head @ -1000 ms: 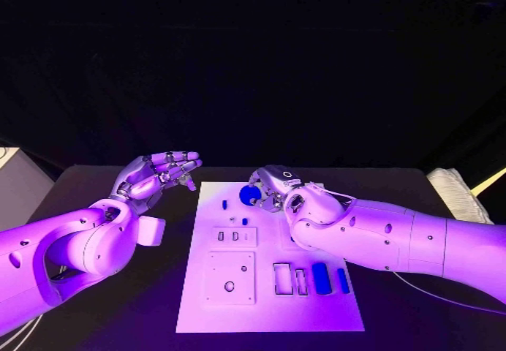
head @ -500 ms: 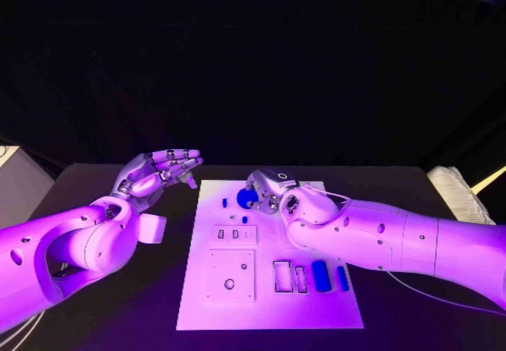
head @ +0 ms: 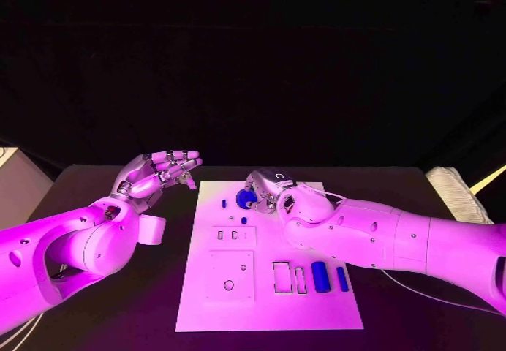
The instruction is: Assemble the parts on the task board
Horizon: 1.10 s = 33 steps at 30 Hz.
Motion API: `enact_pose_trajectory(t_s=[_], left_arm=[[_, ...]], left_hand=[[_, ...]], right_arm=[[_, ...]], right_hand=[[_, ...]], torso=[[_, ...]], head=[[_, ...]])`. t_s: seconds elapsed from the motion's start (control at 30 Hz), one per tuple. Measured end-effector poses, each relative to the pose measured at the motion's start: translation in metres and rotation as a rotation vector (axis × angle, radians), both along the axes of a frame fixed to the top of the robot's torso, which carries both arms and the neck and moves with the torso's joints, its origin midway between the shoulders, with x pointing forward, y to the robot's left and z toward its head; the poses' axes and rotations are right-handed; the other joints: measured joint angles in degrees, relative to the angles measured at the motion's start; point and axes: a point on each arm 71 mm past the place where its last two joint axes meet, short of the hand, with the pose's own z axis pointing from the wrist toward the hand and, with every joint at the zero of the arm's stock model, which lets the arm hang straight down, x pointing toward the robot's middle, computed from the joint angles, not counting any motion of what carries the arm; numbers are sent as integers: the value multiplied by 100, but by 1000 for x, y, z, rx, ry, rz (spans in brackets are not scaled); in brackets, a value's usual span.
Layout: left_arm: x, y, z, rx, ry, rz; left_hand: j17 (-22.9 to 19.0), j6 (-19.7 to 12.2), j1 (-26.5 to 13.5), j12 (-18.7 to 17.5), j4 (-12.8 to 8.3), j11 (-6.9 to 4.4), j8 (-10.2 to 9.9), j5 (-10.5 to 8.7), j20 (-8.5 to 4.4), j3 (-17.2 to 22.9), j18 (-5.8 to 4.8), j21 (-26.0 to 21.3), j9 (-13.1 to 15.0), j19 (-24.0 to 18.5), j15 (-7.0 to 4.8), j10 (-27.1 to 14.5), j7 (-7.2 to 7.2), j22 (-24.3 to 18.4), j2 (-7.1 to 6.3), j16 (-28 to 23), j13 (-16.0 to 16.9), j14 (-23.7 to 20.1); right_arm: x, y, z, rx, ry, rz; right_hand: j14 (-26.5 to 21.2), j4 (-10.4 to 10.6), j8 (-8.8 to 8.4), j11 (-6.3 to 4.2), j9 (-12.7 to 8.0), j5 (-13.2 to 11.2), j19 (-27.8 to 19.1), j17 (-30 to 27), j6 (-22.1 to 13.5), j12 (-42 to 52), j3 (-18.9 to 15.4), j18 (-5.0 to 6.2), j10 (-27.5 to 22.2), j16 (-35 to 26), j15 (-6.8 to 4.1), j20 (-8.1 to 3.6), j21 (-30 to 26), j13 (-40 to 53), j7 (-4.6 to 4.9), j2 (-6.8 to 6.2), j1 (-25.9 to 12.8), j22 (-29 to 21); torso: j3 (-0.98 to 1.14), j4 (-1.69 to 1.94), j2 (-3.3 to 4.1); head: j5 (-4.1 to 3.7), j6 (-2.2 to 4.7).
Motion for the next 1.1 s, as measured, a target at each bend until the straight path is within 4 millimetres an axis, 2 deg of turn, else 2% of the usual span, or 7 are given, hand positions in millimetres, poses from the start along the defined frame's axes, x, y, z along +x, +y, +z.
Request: enact_pose_trajectory(t_s=[0.23,0.4,0.53,0.67,0.73,0.83,1.1], left_arm=[[0,0,0,0,1,-1],[0,0,0,0,2,-1],[0,0,0,1,2,-1],[0,0,0,1,3,-1],[0,0,0,1,3,-1],[0,0,0,1,4,0],[0,1,0,2,5,0]], left_hand=[[-14,0,0,0,0,0,0,0,0,0,0,27,10,-43,20,0,0,15,0,0,0,-21],[-14,0,0,0,0,-1,0,0,0,0,0,27,10,-43,20,-1,0,15,0,0,0,-20],[-15,-2,0,0,0,-7,0,0,0,0,0,27,10,-43,20,-36,2,15,0,0,0,-21],[-22,-21,0,0,0,0,-23,0,0,0,0,27,10,-43,20,-42,21,21,0,0,0,-20],[-22,-21,0,0,0,0,-23,0,0,0,-1,27,9,-43,20,-42,21,21,0,0,0,-20],[-22,-21,0,0,0,0,-23,0,0,0,0,27,9,-43,20,-42,21,21,0,0,0,-20],[-22,-21,0,0,0,0,-23,0,0,0,0,27,9,-43,20,-42,21,20,0,0,0,-20]], right_arm=[[2,0,-1,-1,3,-3],[4,-1,-2,-2,17,-3],[4,-3,-3,2,39,0],[5,-7,-4,16,81,-2],[6,-9,-5,27,104,-4],[6,-10,-5,40,126,-4],[8,-17,-6,63,165,-9]], right_hand=[[0,16,-85,25,-9,-8,0,0,17,-79,67,0,-25,0,0,0,0,-1,-19,-86,-166,0],[7,61,-295,150,-124,-135,-10,-1,-320,-310,-56,0,-207,25,55,53,-75,-1,88,-121,-718,-1],[19,81,-355,168,-164,-130,-10,-1,-391,-321,-514,1,-243,57,84,95,-87,-1,122,66,-1407,-1],[19,90,-356,181,-174,-118,-10,-1,-391,-247,-627,1,-230,79,83,94,-42,-1,122,361,-1850,-2],[19,90,-376,189,-183,-118,-10,-1,-400,-240,-627,1,-222,102,83,95,-36,-1,128,396,-1885,-2],[19,53,-394,171,-192,-118,-10,-1,-412,-184,-579,-92,-175,102,83,94,1,-1,121,417,-1906,-2],[19,50,-362,157,-176,-118,-10,-1,-326,-119,-506,-93,-128,124,83,94,67,-2,101,448,-1875,-3]], torso=[[-1,4,0],[-1,3,0],[-1,3,0],[1,2,0],[2,1,0],[2,1,0],[3,-3,-1]], head=[[4,2],[11,-1],[21,-1],[33,-3],[34,-7],[34,-9],[31,-20]])
